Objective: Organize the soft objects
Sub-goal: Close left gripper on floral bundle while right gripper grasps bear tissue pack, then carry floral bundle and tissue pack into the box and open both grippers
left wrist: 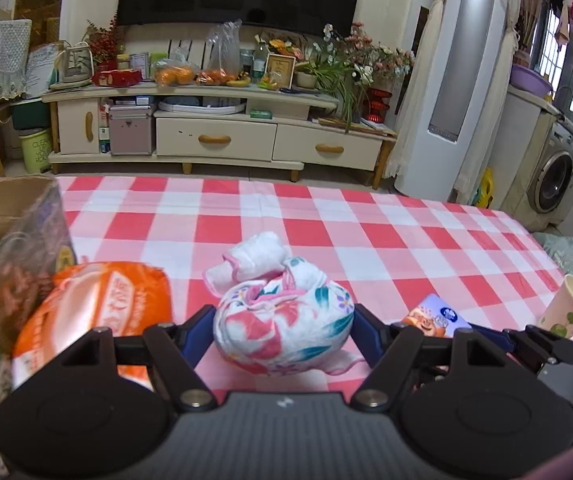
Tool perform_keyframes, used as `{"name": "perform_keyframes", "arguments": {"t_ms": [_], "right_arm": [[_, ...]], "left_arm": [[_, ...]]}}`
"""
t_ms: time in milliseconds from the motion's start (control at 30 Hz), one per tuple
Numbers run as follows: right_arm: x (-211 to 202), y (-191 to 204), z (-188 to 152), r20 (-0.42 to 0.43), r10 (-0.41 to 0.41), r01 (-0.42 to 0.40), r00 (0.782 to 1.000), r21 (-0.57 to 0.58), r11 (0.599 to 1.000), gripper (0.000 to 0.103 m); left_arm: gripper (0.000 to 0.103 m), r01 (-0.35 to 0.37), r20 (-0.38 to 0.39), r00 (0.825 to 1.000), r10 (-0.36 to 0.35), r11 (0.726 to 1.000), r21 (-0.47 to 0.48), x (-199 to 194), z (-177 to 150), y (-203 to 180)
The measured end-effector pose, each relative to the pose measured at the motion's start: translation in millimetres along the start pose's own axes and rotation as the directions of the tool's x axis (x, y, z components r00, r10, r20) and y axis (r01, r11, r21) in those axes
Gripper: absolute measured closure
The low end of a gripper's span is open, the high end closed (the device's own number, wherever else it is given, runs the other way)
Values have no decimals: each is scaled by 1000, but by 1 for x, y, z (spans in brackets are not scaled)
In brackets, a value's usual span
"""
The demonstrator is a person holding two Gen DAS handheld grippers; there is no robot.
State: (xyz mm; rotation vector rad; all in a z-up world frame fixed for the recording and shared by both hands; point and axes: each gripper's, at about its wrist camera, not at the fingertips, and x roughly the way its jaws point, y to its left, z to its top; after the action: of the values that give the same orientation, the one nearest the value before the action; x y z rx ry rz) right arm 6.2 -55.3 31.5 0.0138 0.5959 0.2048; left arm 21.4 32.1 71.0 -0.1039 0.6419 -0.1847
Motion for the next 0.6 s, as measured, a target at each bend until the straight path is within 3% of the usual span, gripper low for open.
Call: {"name": "perform_keyframes", "arguments": {"t_ms": [600], "right_arm": [[-58, 38, -14, 20, 6, -6, 1000, 34, 999, 7]], "left_arm": [[32, 6, 71, 997, -6, 1000, -1, -68, -2, 18]]}}
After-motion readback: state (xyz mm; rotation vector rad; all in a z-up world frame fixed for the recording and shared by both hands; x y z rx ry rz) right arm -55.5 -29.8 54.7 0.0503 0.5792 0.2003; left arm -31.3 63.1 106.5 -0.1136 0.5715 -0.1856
